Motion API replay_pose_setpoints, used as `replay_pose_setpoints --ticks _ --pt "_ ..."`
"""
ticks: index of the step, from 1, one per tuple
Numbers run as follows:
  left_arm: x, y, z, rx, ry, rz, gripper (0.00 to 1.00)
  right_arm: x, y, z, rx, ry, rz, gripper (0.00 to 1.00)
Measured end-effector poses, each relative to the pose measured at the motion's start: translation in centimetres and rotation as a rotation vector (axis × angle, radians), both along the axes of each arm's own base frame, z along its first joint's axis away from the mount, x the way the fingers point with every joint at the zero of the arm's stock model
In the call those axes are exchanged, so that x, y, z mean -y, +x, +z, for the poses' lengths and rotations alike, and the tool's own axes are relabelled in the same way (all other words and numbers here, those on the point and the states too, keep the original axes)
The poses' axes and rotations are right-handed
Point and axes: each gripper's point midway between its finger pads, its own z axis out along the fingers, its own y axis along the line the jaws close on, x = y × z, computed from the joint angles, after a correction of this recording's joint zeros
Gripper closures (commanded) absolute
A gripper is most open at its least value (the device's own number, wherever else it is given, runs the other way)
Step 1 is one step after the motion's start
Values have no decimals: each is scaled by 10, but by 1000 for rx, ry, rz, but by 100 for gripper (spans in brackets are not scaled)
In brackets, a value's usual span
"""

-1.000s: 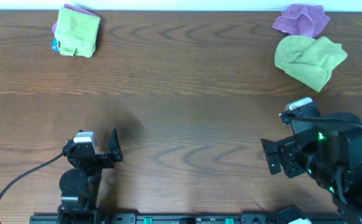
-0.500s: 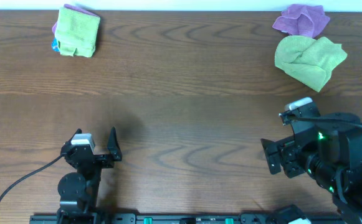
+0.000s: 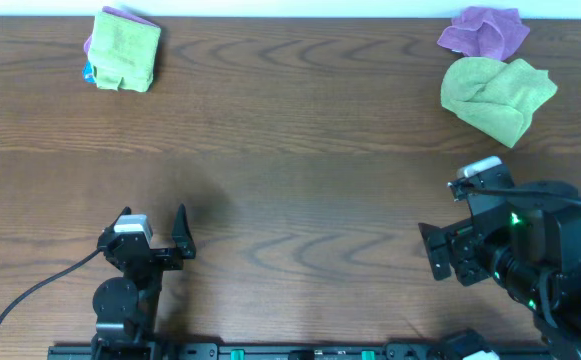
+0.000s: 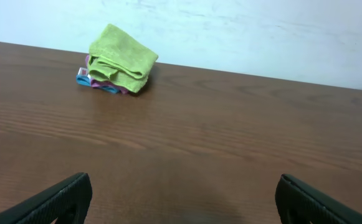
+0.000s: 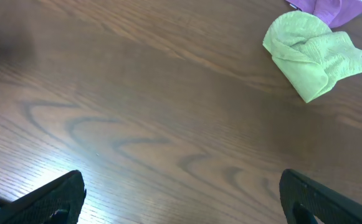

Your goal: Fold the cloth

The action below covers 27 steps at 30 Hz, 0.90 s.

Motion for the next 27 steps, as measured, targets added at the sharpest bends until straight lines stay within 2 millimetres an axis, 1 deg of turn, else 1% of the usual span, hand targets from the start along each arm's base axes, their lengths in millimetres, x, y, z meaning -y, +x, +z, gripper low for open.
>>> replay_pose_setpoints --ticks 7,11,14,15,17,20,23,24,27 --pt "0 0 0 0 0 0 5 7 -2 5 45 -60 17 1" --pt "0 0 0 0 0 0 5 18 -13 18 126 -70 14 1" --pt "0 0 0 0 0 0 5 29 -24 31 226 -47 -21 1" --pt "0 0 0 0 0 0 5 33 -26 34 265 -36 -37 1" --pt "0 0 0 0 0 0 5 38 -30 33 323 -23 -63 1" --pt "0 0 0 2 0 0 5 42 -32 21 392 -2 -84 1" --pt "0 0 0 2 0 0 5 41 -31 -2 429 17 -89 1" --pt "0 0 0 2 0 0 5 41 -29 -12 439 23 -90 1" --pt "0 0 0 2 0 0 5 38 -23 -34 451 44 -92 1"
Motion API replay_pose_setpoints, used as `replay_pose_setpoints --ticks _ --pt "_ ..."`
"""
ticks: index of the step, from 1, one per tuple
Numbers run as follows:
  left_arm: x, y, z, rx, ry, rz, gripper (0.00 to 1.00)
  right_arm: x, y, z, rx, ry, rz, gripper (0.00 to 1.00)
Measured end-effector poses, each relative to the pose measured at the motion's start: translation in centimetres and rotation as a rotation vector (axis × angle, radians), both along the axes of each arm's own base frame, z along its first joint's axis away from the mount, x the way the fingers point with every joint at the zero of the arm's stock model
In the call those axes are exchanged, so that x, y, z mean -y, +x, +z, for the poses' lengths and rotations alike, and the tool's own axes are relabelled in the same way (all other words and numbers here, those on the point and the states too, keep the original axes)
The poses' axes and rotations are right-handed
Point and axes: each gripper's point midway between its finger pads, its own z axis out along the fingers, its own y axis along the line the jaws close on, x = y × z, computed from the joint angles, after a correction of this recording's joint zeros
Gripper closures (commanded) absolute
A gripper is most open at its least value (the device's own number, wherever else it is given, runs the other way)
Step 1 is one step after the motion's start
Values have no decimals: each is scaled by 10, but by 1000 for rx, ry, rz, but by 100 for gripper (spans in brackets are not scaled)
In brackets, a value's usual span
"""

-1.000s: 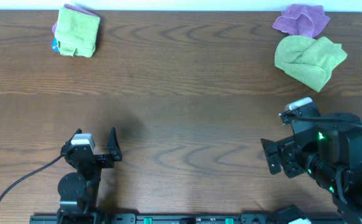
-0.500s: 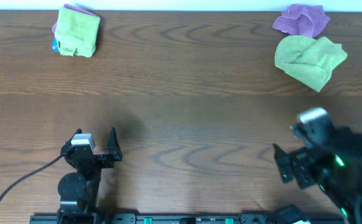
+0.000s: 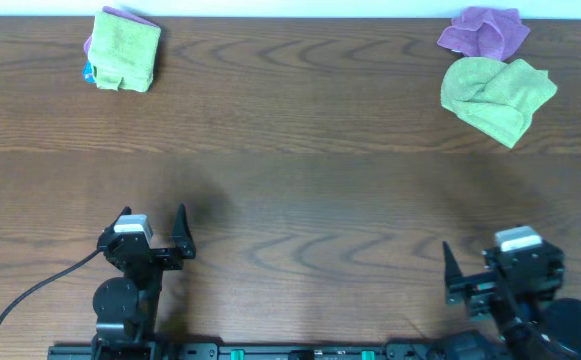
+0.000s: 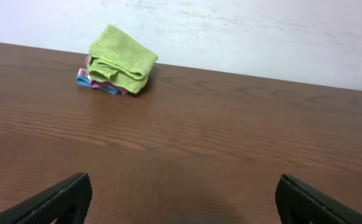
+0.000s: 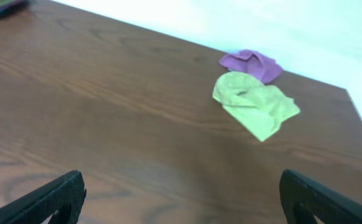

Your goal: Fold the cloth

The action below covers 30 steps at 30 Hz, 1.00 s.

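Observation:
A crumpled green cloth (image 3: pixel 495 93) lies at the table's far right, also seen in the right wrist view (image 5: pixel 255 106). Just behind it, touching, sits a crumpled purple cloth (image 3: pixel 485 30). At the far left is a folded stack with a green cloth on top (image 3: pixel 122 50), over purple and blue layers (image 4: pixel 100 81). My left gripper (image 4: pixel 184 190) is open and empty near the front edge on the left. My right gripper (image 5: pixel 182 190) is open and empty near the front edge on the right, well short of the crumpled cloths.
The wooden table (image 3: pixel 300 180) ends at a white wall behind the cloths. Its right edge (image 5: pixel 361 118) runs close beside the crumpled green cloth. A black cable (image 3: pixel 30 290) trails from the left arm's base at the front.
My right arm has moved back from the mid-right of the table to the front edge, and its camera now looks at the crumpled cloths from farther off. The left arm and cloths are unmoved.

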Motion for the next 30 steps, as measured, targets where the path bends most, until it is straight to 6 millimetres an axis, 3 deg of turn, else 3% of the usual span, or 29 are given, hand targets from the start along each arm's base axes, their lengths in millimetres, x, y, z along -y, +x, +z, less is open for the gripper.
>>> replay_pose_setpoints --ticks 8,16,30 --pt "0 0 0 1 0 0 5 -1 17 -59 -19 92 -57 1" --pt "0 0 0 0 0 0 5 5 19 -106 -31 150 -118 1" --pt "0 0 0 1 0 0 5 4 21 -142 -93 176 -130 1"
